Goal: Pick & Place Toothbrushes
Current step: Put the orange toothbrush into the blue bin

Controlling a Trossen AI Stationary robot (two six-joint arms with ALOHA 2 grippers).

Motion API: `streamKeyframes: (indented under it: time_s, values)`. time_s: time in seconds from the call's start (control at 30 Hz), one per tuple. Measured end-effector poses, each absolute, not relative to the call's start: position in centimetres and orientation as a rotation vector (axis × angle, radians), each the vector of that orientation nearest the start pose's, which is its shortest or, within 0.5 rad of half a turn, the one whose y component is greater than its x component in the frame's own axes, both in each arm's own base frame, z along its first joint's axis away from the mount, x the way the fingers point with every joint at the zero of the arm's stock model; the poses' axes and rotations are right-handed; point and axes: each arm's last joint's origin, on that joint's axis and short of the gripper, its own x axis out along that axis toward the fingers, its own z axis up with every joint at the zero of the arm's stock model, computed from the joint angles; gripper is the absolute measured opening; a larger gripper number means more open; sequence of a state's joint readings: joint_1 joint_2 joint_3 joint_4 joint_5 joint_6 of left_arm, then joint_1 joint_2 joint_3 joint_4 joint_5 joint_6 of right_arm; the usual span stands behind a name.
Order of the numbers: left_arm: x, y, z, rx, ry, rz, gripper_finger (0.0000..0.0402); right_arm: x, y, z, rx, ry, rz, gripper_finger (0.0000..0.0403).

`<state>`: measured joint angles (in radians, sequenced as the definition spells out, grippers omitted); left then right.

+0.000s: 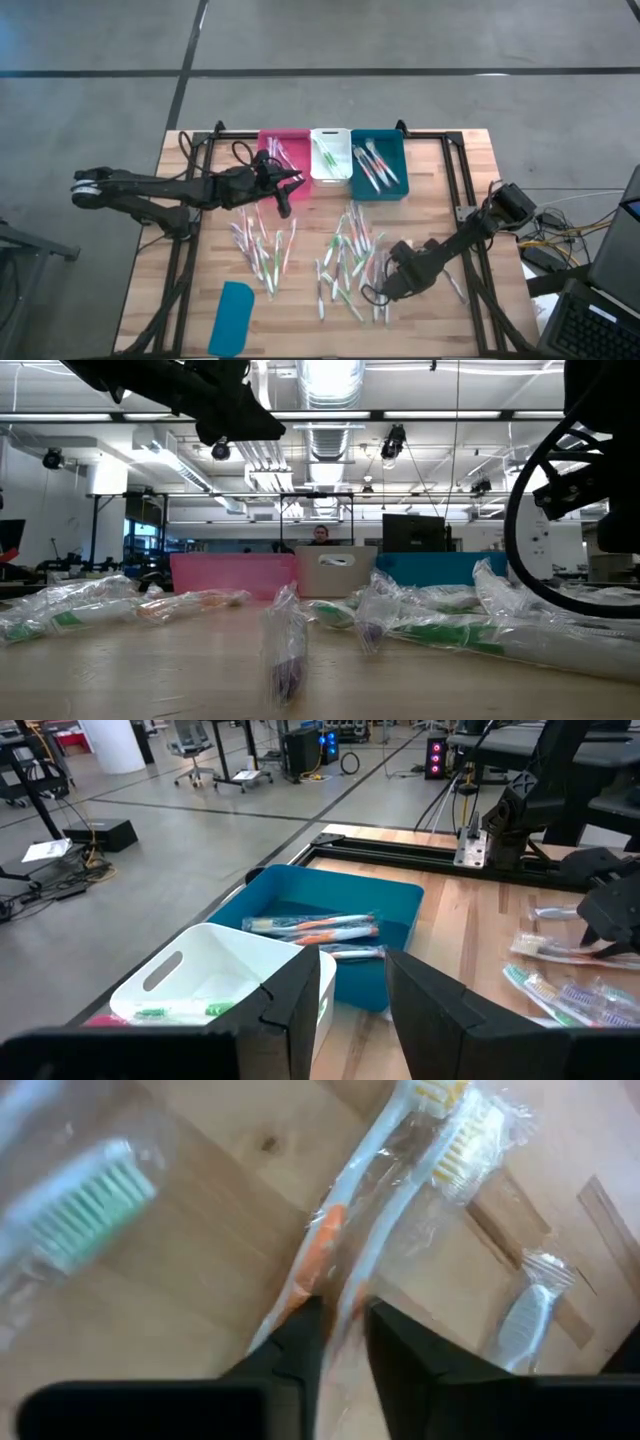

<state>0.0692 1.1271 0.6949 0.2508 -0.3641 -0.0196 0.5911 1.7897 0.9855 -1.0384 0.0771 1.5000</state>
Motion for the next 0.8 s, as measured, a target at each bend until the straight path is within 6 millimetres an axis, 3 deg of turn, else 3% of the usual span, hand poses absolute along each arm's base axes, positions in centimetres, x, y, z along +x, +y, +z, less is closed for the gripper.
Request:
streamKeyframes:
  time_s: [0.13,0.53,0.8]
  values:
    - [24.6,2.7,27.7,0.004,0.176,0.434,0.0122,22.2,14.7,14.3,0.512,1.516,-0.873,0.0020]
    - [24.6,2.8,27.7,0.004,0.177,0.435,0.0122,21.4,13.7,19.4,0.568,1.310,-0.755,0.0013]
    - [24.6,2.8,27.7,-0.010,0.174,0.436,0.0122,21.2,10.6,22.6,0.557,1.159,-0.728,0.0013]
